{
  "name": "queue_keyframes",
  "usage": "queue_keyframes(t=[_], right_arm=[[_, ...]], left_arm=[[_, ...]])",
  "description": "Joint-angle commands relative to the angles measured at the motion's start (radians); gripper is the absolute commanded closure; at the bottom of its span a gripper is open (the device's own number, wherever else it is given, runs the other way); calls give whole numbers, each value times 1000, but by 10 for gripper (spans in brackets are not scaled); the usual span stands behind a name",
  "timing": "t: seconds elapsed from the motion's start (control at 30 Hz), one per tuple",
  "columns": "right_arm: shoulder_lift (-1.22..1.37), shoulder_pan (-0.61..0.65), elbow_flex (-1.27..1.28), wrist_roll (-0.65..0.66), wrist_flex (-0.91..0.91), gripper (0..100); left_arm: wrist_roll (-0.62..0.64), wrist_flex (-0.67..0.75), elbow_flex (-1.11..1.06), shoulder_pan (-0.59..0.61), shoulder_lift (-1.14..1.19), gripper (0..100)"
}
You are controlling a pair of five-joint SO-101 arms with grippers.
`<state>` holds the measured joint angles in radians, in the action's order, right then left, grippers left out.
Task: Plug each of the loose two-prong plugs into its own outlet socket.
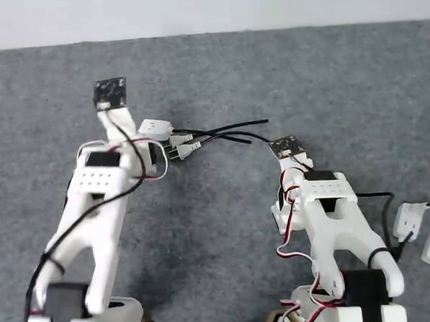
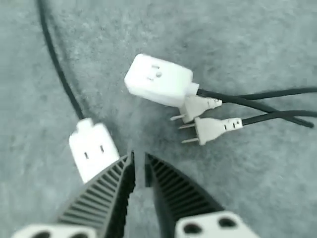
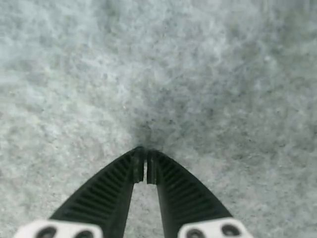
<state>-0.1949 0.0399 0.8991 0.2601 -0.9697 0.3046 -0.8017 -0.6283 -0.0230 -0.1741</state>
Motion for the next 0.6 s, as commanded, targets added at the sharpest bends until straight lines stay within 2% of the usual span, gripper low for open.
queue_keyframes(t=[0.0,0.07,0.13,0.3,0.57], right_arm=[[-41,12,-2,12,10,991],[-41,12,-2,12,10,991],[-41,13,-2,12,10,991],[-39,13,-2,14,7,991],[-39,12,-2,14,4,991]], left_arm=[[193,29,-107,64,-106,825],[259,57,-142,92,-83,730],[275,71,-151,98,-51,670],[328,71,-104,107,66,663],[327,21,133,192,342,663]])
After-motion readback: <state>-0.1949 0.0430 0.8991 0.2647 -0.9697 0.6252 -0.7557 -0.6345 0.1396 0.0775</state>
